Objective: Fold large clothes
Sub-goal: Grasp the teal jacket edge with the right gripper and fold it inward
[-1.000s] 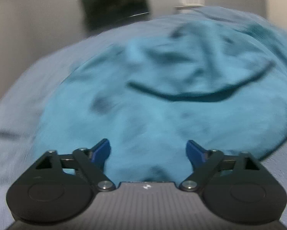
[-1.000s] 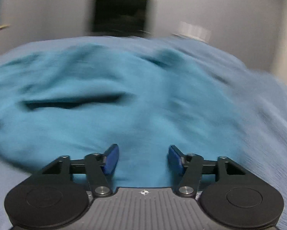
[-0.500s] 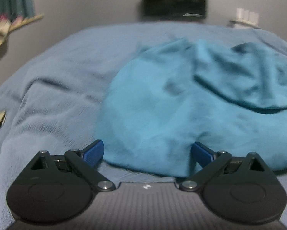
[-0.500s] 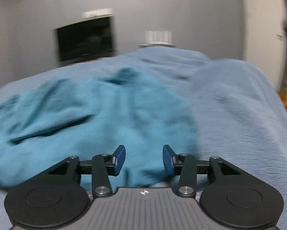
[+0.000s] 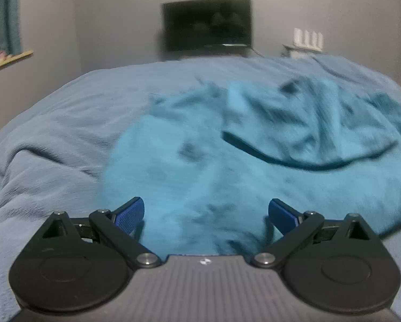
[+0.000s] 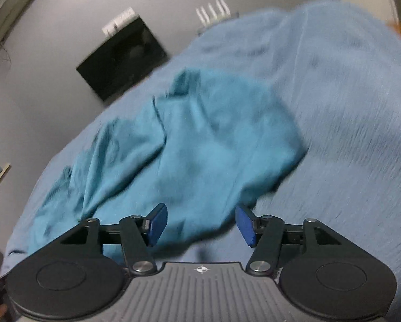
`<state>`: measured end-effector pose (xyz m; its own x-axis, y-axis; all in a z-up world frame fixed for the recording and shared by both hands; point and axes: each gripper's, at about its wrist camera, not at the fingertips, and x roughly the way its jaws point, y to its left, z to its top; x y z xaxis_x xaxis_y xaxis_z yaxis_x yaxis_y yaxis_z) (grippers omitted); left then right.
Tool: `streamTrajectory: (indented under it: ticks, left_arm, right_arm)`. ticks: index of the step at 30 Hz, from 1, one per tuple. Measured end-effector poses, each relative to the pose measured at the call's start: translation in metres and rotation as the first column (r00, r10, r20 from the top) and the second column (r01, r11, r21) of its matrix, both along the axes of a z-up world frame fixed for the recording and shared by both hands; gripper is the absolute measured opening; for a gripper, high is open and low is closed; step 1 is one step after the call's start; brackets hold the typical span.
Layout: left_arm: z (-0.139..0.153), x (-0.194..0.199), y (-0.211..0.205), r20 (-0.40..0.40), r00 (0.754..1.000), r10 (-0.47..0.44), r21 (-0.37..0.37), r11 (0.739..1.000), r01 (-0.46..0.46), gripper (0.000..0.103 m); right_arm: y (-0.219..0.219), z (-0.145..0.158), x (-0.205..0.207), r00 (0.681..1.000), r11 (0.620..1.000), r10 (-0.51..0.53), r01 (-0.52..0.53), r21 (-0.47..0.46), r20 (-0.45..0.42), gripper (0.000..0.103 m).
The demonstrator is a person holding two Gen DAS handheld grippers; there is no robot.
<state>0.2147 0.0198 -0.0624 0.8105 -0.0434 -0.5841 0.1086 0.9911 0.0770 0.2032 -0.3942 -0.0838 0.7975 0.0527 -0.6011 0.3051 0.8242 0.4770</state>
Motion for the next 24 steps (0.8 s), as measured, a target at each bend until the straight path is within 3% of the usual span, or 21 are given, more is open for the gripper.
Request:
streamTrajectory:
  ticks: [5, 14, 16, 17, 20, 22, 24]
  left_arm:
    - [-0.010, 0.004, -0.011, -0.026, 0.998, -0.055, -0.014, 0.998, 0.055, 0.100]
    - [-0.016, 0.022, -0.024, -0.020, 0.994, -0.112, -0.029, 0.993, 0.111, 0.100]
    - [-0.012, 0.020, -0.030, -0.004, 0.992, -0.128, -0.018, 0.992, 0.128, 0.100]
    - [-0.008, 0.018, -0.033, 0.011, 0.990, -0.141, -0.022, 0.990, 0.142, 0.100]
    - [0.006, 0.018, -0.047, 0.062, 0.983, -0.174, -0.031, 0.984, 0.176, 0.100]
    - [0.015, 0.028, -0.064, 0.094, 0.979, -0.181, -0.021, 0.983, 0.183, 0.100]
    - [0.021, 0.040, -0.082, 0.110, 0.980, -0.167, -0.017, 0.985, 0.170, 0.100]
  right_arm:
    - [-0.007, -0.023, 0.016, 0.997, 0.995, -0.069, 0.072, 0.070, -0.036, 0.060]
    - [-0.029, -0.046, 0.049, 0.956, 0.942, -0.272, 0.240, 0.235, 0.111, 0.063]
    - [-0.027, -0.041, 0.051, 0.944, 0.932, -0.304, 0.267, 0.244, 0.127, 0.050]
    - [-0.023, -0.033, 0.049, 0.943, 0.938, -0.299, 0.263, 0.225, 0.146, 0.043]
    - [-0.013, -0.010, 0.050, 0.945, 0.974, -0.204, 0.169, 0.151, 0.257, 0.045]
    - [-0.022, -0.014, 0.055, 0.949, 0.968, -0.210, 0.167, 0.188, 0.237, 0.052]
    - [-0.039, -0.032, 0.059, 0.953, 0.940, -0.248, 0.194, 0.281, 0.173, 0.052]
